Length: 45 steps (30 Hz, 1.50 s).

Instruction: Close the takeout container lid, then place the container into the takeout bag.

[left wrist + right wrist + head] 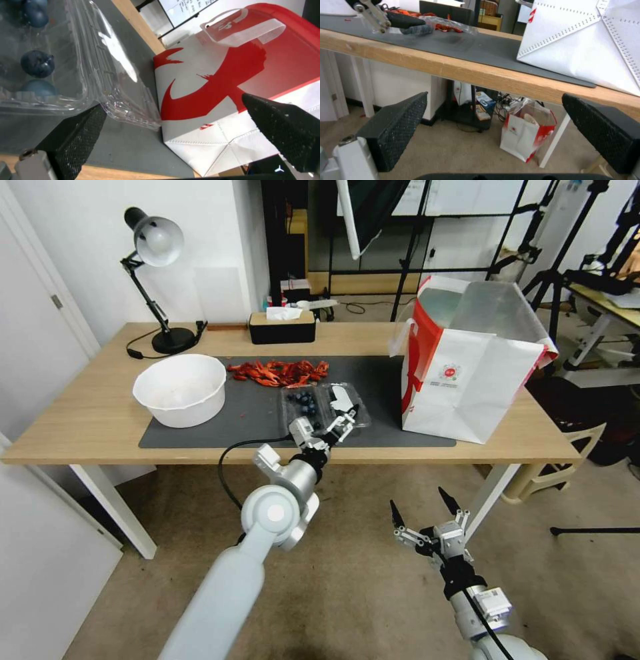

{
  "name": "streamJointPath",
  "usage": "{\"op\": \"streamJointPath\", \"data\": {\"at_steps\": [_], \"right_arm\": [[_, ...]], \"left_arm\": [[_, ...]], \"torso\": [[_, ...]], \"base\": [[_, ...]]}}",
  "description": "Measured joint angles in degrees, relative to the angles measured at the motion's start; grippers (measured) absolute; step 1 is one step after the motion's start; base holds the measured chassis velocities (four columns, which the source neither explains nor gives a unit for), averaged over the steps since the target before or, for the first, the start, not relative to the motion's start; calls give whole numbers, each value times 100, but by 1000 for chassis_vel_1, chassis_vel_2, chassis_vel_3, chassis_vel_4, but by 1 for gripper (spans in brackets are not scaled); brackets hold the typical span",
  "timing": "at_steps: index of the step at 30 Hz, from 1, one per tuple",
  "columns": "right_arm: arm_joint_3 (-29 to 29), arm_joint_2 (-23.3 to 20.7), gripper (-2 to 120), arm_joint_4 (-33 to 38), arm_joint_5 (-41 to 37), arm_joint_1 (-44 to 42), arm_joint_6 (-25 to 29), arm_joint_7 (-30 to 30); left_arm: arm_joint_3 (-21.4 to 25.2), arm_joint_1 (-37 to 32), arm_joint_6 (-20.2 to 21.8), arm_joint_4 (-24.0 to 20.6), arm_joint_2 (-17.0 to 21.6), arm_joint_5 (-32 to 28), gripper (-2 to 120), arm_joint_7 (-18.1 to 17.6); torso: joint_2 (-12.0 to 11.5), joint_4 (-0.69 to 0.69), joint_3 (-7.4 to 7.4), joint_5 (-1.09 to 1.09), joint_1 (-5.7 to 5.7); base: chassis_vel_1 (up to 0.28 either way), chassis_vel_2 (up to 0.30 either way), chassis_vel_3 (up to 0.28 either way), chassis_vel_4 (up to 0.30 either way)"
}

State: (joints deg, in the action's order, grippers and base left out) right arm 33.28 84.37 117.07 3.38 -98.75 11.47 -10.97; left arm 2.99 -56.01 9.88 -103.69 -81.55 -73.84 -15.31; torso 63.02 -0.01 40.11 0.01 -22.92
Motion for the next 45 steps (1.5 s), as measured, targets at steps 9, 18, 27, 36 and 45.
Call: {"op": "streamJointPath", "data": {"at_steps": [9,18,27,36,45], "right_arm": [[12,-12,100,-24,-23,5,24,0],[-49,-25,100,-51,-22,42,25,0],[-96,-27,100,-44,-1,41,24,-1],[-154,-15,100,-54,34,56,26,-4],[-214,-11,100,-61,55,87,23,-3]], "left_arm": [[17,37,-73,149,-61,46,100,-27],[75,-60,-44,54,-19,45,100,-44],[109,-181,66,-87,-30,30,100,-208],[174,-324,72,-242,41,31,100,-223],[266,-687,82,-546,130,74,100,-154]], "torso": [[0,0,0,-1,0],[0,1,0,-1,0],[1,1,0,-1,0],[1,0,0,-1,0],[1,0,0,-1,0]], "base": [[0,0,0,0],[0,0,0,0],[0,0,0,0],[0,0,0,0],[0,0,0,0]]}}
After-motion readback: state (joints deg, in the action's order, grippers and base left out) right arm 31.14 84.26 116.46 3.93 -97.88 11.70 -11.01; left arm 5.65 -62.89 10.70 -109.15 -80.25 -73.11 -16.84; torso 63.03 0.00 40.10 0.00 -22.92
